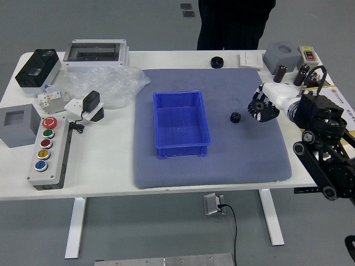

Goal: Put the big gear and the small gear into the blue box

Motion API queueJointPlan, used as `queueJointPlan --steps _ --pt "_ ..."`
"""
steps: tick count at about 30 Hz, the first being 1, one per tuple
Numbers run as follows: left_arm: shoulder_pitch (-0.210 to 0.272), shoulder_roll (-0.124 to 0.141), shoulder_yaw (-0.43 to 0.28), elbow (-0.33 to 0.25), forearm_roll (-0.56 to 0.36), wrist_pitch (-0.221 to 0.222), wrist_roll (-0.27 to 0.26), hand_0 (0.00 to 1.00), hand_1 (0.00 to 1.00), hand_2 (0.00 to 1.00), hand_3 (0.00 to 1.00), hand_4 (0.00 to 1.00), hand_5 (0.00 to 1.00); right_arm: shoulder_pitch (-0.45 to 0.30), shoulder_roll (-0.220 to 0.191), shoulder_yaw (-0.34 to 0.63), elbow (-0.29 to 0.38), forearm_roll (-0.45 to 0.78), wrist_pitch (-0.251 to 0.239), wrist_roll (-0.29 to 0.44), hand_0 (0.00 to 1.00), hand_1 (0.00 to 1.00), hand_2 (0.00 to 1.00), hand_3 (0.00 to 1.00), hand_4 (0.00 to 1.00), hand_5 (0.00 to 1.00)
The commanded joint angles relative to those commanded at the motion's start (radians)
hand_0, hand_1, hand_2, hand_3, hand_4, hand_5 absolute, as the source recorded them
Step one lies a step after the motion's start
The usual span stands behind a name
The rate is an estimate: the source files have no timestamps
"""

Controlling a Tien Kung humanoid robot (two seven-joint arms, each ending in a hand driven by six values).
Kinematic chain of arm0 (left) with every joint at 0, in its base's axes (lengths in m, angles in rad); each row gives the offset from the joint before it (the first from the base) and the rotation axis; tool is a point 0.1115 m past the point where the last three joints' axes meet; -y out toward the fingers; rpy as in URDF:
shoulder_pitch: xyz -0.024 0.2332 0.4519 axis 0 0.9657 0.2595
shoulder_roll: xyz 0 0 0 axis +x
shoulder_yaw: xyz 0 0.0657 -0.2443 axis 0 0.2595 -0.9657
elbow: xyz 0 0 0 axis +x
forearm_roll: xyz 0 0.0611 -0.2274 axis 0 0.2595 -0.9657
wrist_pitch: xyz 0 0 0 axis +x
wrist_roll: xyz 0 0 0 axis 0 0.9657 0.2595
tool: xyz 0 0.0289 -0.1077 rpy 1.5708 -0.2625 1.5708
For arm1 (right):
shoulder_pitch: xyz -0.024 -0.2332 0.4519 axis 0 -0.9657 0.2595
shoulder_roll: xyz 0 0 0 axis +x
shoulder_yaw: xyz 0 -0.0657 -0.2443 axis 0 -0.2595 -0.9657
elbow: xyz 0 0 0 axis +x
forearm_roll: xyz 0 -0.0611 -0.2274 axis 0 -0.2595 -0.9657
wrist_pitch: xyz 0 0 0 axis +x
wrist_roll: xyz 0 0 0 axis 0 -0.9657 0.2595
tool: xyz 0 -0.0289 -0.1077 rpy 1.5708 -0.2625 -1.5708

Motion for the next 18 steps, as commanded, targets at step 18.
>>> queueJointPlan --steps 18 --pt "0.003 0.001 0.001 0.000 0.001 -0.001 0.001 0.795 0.764 0.754 0.690 0.459 0.176 0.116 0.130 -0.132 0.051 0.013 0.003 0.005 0.719 0.524 0.490 0.516 0.573 0.106"
